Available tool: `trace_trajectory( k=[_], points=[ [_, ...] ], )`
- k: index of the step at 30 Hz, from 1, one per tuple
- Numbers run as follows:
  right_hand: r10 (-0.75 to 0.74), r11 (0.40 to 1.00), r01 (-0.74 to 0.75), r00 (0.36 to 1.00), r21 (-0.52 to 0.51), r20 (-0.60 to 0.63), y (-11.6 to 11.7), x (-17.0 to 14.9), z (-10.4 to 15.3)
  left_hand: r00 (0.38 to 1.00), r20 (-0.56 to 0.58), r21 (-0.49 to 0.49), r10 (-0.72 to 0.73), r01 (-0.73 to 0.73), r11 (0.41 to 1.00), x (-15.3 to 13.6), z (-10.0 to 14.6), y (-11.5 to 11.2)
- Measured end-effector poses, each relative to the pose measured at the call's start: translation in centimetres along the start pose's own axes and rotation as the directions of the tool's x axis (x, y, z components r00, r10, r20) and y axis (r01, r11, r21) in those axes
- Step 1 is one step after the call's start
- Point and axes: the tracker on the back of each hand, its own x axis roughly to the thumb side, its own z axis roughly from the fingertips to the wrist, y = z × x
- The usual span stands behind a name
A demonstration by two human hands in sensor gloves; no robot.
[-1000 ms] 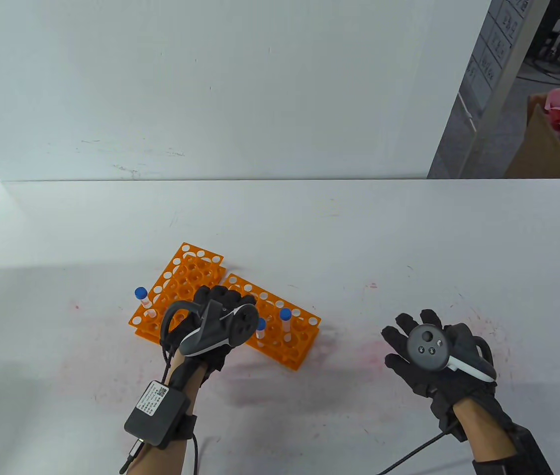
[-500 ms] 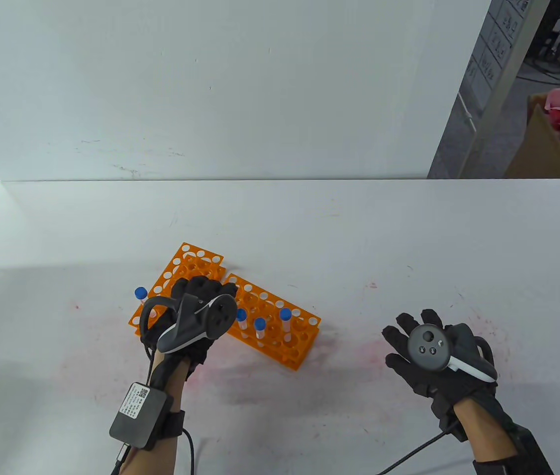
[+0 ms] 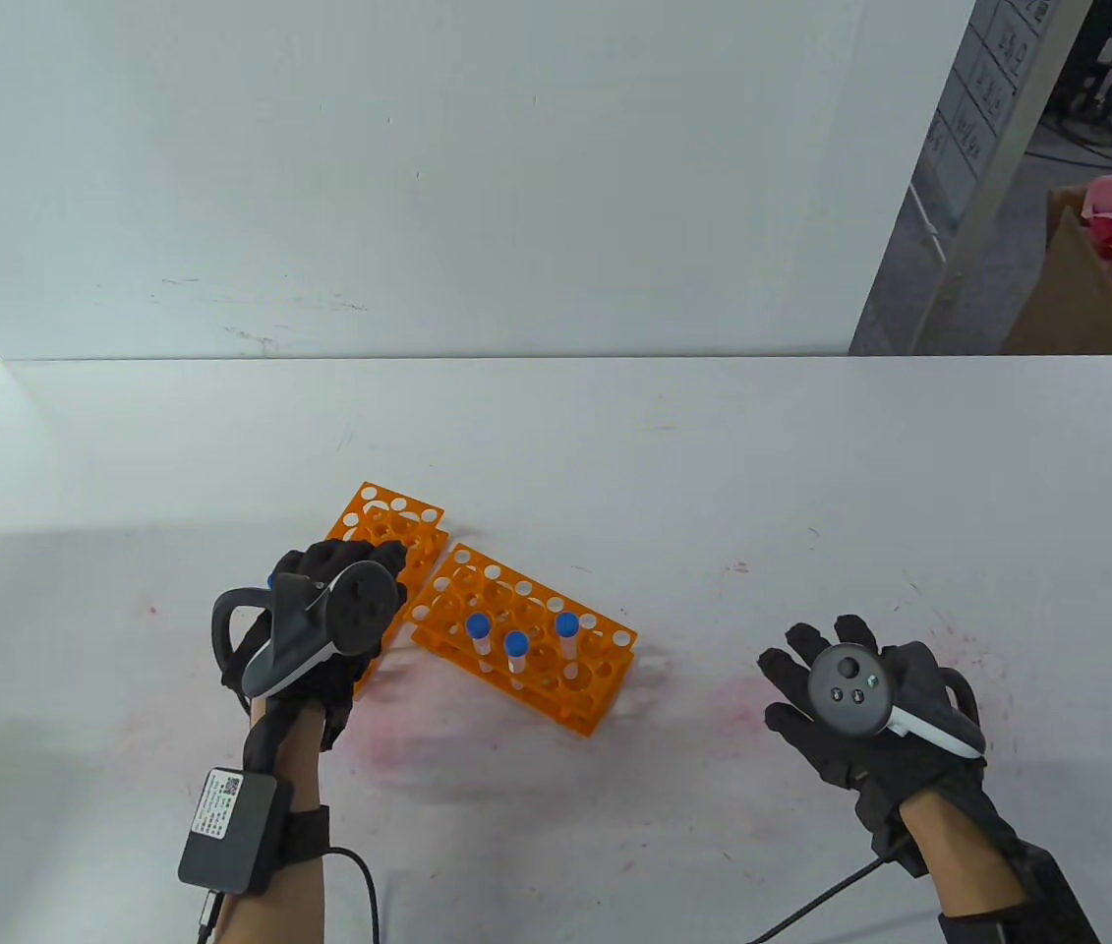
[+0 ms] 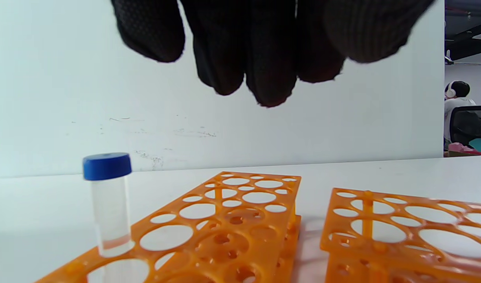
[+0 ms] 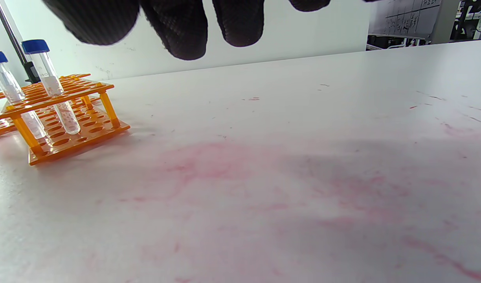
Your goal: Transfer 4 test tubes between racks (Left hand only)
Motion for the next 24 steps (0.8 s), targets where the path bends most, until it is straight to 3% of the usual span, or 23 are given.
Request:
trace_trajectory(
  k=[17, 24],
  points=[
    [-0.001, 1.000, 0.001, 1.000, -0.002, 0.003, 0.0, 0.0, 0.0, 0.960, -0.238, 0.044, 0.145, -0.139, 0.989, -7.9, 1.7, -0.5],
    [0.003, 1.000, -0.003, 1.000, 0.004, 0.001, 0.0, 0.1, 0.0, 0.941, -0.321, 0.077, 0.103, -0.083, 0.994, -8.7, 1.9, -1.7]
  ],
)
